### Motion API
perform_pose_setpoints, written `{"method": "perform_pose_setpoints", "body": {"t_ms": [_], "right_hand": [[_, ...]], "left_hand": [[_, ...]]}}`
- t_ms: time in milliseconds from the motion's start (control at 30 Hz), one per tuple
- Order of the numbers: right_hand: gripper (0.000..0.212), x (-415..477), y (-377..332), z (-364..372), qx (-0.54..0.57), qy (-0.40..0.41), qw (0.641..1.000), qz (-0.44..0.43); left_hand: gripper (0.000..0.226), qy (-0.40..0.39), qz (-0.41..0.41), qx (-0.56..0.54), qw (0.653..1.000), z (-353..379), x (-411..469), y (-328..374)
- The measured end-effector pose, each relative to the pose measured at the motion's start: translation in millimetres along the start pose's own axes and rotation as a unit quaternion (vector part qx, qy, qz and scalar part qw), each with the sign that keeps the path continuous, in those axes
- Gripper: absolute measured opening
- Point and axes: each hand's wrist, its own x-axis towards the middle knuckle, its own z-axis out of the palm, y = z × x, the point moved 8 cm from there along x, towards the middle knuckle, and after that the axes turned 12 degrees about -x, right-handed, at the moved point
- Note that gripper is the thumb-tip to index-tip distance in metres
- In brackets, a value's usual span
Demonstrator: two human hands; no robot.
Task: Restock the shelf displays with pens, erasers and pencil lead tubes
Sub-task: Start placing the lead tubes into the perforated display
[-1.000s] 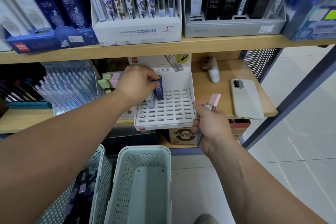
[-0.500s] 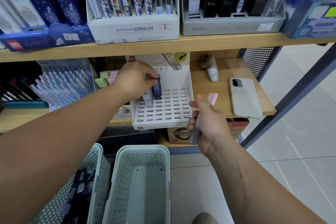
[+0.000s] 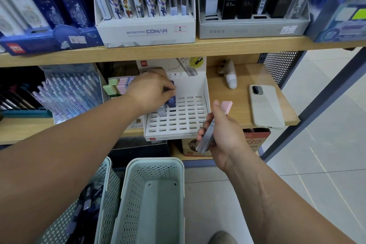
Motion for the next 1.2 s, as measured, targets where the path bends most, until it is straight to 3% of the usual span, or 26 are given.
{"method": "perform_pose_setpoints", "body": {"t_ms": [100,233,367,467,633,733,967,1200], "right_hand": [[0.043,-1.3,-2.9,5.0,-0.004,-0.007,1.0,-0.002],[0.045,-2.5,-6.1,11.3,-0.037,-0.007,0.999,-0.029],[0.042,-7.6,-1.8,23.1,-0.083,-0.04,0.995,-0.042],[0.032,-12.7,-4.3,25.6,-0.139,-0.034,0.986,-0.081],[0.039,-15.7,-6.5,27.7,-0.168,-0.033,0.981,-0.095],[0.033,-17.6,-3.1,32.9,-0.162,-0.048,0.982,-0.086],[0.029,-20.0,2.5,42.4,-0.2,-0.077,0.974,-0.069],[0.041,-13.1,1.2,20.5,-0.153,-0.013,0.988,-0.018]], "left_hand": [[0.016,0.041,-0.034,-0.098,0.994,-9.9,-18.2,19.6],[0.022,0.003,-0.133,-0.348,0.928,18.3,-72.4,52.5],[0.009,-0.024,-0.212,-0.457,0.863,40.8,-113.3,64.0],[0.017,-0.022,-0.225,-0.496,0.838,41.4,-123.9,63.0],[0.06,-0.059,-0.202,-0.521,0.827,39.5,-135.2,58.7],[0.071,-0.055,-0.207,-0.526,0.823,39.4,-141.8,46.9],[0.03,-0.017,-0.181,-0.483,0.857,28.5,-135.4,29.5],[0.018,0.082,-0.165,-0.399,0.898,-6.3,-102.0,-13.5]]}}
